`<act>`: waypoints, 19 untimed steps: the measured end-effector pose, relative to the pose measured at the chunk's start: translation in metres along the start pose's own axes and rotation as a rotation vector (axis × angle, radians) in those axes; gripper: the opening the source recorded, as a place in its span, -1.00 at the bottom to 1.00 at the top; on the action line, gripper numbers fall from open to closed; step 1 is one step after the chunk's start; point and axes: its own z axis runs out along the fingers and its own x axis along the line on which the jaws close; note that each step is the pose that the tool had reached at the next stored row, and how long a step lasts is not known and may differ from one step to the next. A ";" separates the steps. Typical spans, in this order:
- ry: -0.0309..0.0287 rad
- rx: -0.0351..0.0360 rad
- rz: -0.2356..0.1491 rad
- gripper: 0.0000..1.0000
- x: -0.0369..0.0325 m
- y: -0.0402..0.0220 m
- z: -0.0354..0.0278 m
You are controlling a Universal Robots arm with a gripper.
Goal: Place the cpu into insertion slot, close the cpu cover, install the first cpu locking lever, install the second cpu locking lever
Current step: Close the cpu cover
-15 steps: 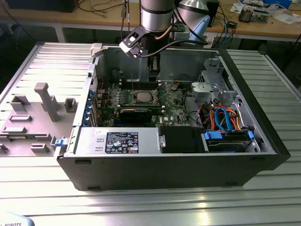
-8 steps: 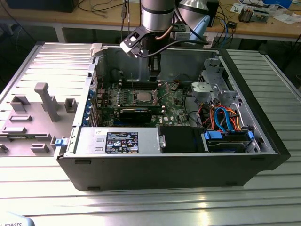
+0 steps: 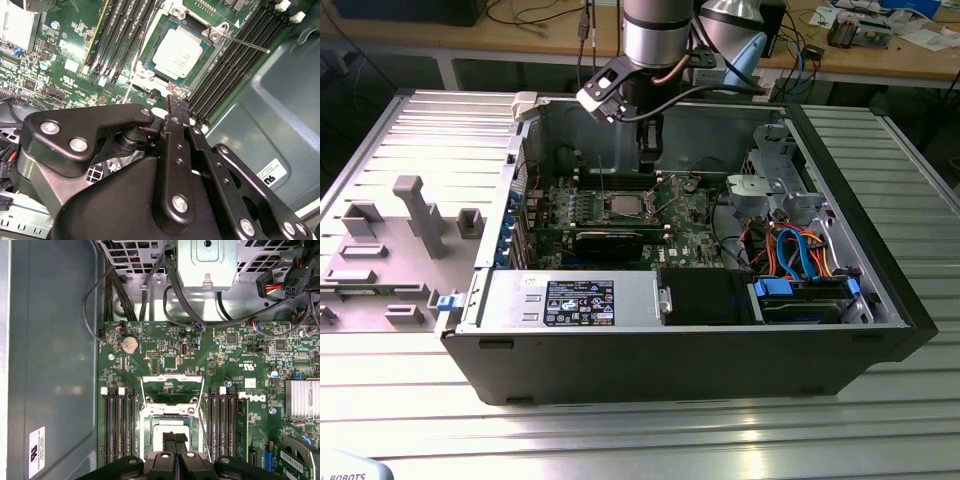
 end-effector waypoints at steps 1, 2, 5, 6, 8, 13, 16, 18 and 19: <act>0.0000 0.0000 0.000 -0.79 0.0000 0.0003 0.0000; 0.0000 0.0001 0.000 -0.79 0.0000 0.0004 0.0000; 0.0000 0.0001 0.000 -0.79 0.0000 0.0011 0.0000; 0.0000 0.0002 0.000 -0.79 0.0000 0.0014 0.0000; -0.0001 0.0002 0.000 -0.79 0.0000 0.0018 0.0000; 0.0000 0.0002 0.000 -0.79 0.0000 0.0033 0.0001; 0.0000 0.0002 0.000 -0.79 0.0000 0.0057 0.0002; -0.0001 0.0003 0.000 -0.79 0.0000 0.0060 0.0001; 0.0000 0.0002 0.000 -0.79 0.0000 0.0066 0.0002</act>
